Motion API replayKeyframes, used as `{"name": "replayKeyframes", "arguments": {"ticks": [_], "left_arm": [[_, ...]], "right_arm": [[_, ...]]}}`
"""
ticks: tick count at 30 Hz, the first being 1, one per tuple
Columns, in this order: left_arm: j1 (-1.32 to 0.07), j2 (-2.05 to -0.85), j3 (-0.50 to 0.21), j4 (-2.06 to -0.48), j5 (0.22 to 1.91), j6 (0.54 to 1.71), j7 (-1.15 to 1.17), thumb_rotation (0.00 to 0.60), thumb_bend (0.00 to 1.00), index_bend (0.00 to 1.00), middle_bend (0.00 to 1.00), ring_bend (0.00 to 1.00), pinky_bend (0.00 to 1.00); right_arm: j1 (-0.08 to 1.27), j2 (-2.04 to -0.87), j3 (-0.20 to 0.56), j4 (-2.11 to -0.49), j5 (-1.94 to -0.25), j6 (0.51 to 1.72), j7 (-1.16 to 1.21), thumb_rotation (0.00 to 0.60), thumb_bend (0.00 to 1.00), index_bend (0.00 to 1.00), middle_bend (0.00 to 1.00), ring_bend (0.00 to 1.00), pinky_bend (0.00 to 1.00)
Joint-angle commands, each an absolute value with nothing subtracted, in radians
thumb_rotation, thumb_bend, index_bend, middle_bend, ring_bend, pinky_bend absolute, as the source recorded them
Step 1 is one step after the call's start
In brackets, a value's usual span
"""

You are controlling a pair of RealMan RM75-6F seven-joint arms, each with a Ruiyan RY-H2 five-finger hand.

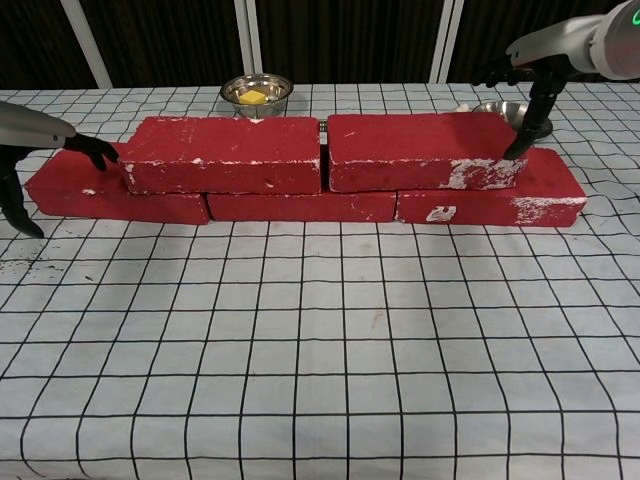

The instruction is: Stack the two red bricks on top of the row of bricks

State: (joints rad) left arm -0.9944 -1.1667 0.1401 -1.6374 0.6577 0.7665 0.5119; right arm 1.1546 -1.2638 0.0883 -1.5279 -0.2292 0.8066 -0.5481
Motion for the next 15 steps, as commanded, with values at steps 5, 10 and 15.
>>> {"name": "replayKeyframes", "arguments": {"ticks": [5,10,15], "left_arm": [[-0.997,-1.169,0.135,-1.642,0.662,0.764,0.518,0.600,0.08,0.05,0.11,0.00,0.06],[-0.998,-1.170,0.131,-1.646,0.659,0.762,0.524,0.600,0.08,0.05,0.11,0.00,0.06],[-0.997,-1.169,0.127,-1.650,0.661,0.760,0.523,0.600,0.08,0.05,0.11,0.00,0.06]], "right_arm": [[1.151,-1.260,0.090,-1.527,-0.228,0.807,-0.548,0.600,0.00,0.00,0.00,0.00,0.11],[1.148,-1.258,0.092,-1.526,-0.227,0.806,-0.548,0.600,0.00,0.00,0.00,0.00,0.11],[1.145,-1.257,0.091,-1.523,-0.227,0.804,-0.548,0.600,0.00,0.00,0.00,0.00,0.11]]}}
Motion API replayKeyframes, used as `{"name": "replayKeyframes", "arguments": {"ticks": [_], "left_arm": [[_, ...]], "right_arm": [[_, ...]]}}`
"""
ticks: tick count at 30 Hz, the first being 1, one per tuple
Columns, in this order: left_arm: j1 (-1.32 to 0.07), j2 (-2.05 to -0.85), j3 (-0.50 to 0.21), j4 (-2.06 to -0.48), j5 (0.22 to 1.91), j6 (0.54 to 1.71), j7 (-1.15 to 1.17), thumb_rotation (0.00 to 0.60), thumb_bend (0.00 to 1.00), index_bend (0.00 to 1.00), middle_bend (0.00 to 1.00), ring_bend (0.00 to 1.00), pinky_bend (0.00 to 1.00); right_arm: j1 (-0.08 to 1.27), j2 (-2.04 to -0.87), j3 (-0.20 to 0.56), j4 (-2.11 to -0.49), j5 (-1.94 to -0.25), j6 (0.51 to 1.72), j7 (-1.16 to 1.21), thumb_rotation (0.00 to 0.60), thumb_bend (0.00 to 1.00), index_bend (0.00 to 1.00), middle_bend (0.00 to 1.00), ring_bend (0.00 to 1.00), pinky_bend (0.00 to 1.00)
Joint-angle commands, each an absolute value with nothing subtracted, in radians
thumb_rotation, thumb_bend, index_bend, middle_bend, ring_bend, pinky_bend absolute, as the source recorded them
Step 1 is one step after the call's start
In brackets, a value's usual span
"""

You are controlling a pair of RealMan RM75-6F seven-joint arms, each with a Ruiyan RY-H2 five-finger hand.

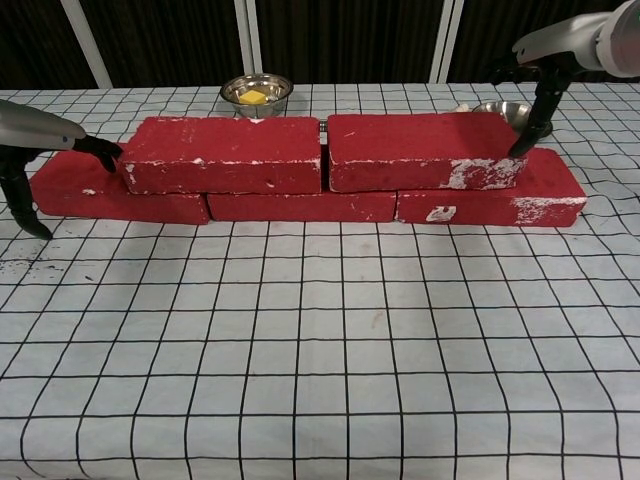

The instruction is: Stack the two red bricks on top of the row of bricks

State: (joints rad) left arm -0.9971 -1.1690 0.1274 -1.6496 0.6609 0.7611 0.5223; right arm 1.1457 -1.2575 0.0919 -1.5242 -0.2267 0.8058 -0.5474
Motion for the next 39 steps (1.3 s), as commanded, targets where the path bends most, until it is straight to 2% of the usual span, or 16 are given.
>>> {"name": "replayKeyframes", "arguments": {"ticks": [1,15,19,23,30,34,39], "left_arm": [[-0.998,-1.169,0.127,-1.650,0.662,0.760,0.524,0.600,0.08,0.05,0.11,0.00,0.06],[-1.002,-1.170,0.122,-1.663,0.657,0.767,0.539,0.600,0.08,0.04,0.11,0.00,0.05],[-1.005,-1.159,0.131,-1.678,0.641,0.773,0.557,0.600,0.08,0.08,0.11,0.00,0.05],[-1.003,-1.150,0.151,-1.702,0.628,0.868,0.633,0.600,0.08,0.08,0.11,0.00,0.05],[-0.942,-1.048,0.125,-1.868,0.659,1.022,0.600,0.600,0.08,0.08,0.11,0.00,0.05],[-0.868,-0.998,0.111,-1.934,0.793,1.135,0.534,0.600,0.08,0.08,0.11,0.00,0.05],[-0.729,-0.998,0.130,-1.927,1.017,1.325,0.458,0.600,0.08,0.08,0.11,0.00,0.05]], "right_arm": [[1.144,-1.257,0.091,-1.523,-0.227,0.803,-0.548,0.600,0.00,0.00,0.00,0.00,0.11],[1.137,-1.248,0.094,-1.523,-0.234,0.791,-0.540,0.600,0.00,0.00,0.00,0.00,0.11],[1.134,-1.246,0.095,-1.524,-0.237,0.791,-0.537,0.600,0.00,0.00,0.00,0.00,0.11],[1.131,-1.240,0.101,-1.530,-0.243,0.792,-0.529,0.600,0.00,0.00,0.00,0.00,0.11],[1.105,-1.165,0.131,-1.593,-0.266,0.820,-0.487,0.600,0.00,0.00,0.00,0.00,0.11],[1.057,-1.072,0.129,-1.684,-0.323,0.891,-0.465,0.600,0.00,0.00,0.00,0.00,0.11],[0.902,-0.933,0.099,-1.834,-0.536,1.043,-0.367,0.600,0.00,0.00,0.01,0.00,0.11]]}}
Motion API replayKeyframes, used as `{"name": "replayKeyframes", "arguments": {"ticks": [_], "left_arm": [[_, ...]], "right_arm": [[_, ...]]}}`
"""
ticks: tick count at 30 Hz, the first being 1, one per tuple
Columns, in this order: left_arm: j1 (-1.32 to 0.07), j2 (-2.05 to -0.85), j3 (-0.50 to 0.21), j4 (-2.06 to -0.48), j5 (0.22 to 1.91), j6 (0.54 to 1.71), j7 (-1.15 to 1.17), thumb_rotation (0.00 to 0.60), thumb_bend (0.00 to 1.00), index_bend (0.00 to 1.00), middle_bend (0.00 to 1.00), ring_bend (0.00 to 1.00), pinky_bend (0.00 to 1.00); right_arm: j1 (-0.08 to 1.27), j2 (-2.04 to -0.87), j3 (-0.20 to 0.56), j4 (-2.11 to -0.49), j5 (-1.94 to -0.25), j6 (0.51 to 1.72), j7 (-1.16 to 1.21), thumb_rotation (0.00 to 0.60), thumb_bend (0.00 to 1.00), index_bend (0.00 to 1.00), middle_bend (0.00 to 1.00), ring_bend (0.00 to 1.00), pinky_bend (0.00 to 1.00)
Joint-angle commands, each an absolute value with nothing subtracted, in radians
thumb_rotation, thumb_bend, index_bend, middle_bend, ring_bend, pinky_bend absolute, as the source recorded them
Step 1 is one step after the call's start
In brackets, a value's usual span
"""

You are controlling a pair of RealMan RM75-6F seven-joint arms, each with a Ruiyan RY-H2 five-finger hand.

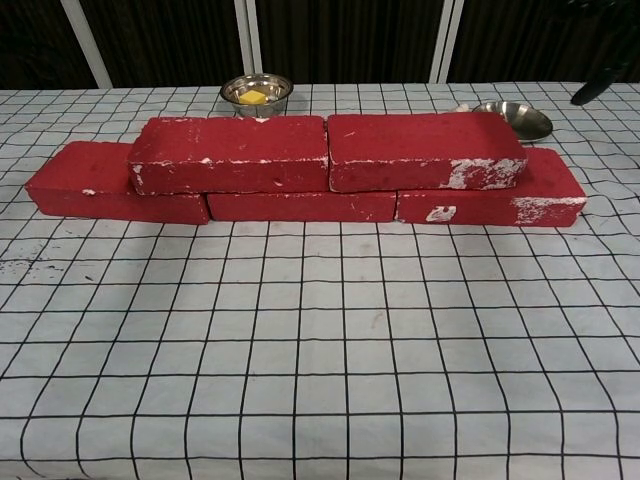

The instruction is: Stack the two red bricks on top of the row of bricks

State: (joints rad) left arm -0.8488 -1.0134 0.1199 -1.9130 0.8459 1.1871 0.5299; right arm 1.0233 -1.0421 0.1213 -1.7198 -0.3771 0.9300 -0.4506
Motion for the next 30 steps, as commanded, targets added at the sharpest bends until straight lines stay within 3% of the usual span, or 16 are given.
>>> {"name": "replayKeyframes", "arguments": {"ticks": [1,7,11,14,20,30], "left_arm": [[-0.698,-1.000,0.142,-1.923,1.059,1.358,0.445,0.600,0.08,0.08,0.11,0.00,0.05],[-0.500,-1.030,0.231,-1.851,1.296,1.546,0.349,0.600,0.08,0.08,0.11,0.00,0.02],[-0.369,-1.065,0.273,-1.760,1.415,1.662,0.253,0.600,0.08,0.08,0.10,0.00,0.00],[-0.294,-1.075,0.290,-1.732,1.431,1.706,0.217,0.600,0.08,0.07,0.10,0.00,0.00],[-0.194,-1.072,0.307,-1.704,1.438,1.717,0.163,0.600,0.08,0.07,0.10,0.00,0.00],[-0.135,-1.078,0.293,-1.639,1.515,1.710,0.096,0.600,0.07,0.05,0.09,0.00,0.00]], "right_arm": [[0.858,-0.904,0.088,-1.865,-0.593,1.073,-0.333,0.600,0.00,0.00,0.01,0.00,0.11],[0.565,-0.781,-0.055,-1.973,-1.020,1.295,-0.159,0.600,0.00,0.00,0.02,0.00,0.11],[0.366,-0.788,-0.163,-1.957,-1.265,1.487,-0.098,0.600,0.00,0.00,0.02,0.00,0.11],[0.252,-0.831,-0.203,-1.935,-1.371,1.612,-0.080,0.600,0.00,0.00,0.02,0.00,0.11],[0.097,-0.927,-0.233,-1.900,-1.493,1.765,-0.172,0.600,0.00,0.00,0.02,0.00,0.11],[0.029,-0.987,-0.215,-1.864,-1.556,1.778,-0.255,0.600,0.00,0.00,0.02,0.00,0.11]]}}
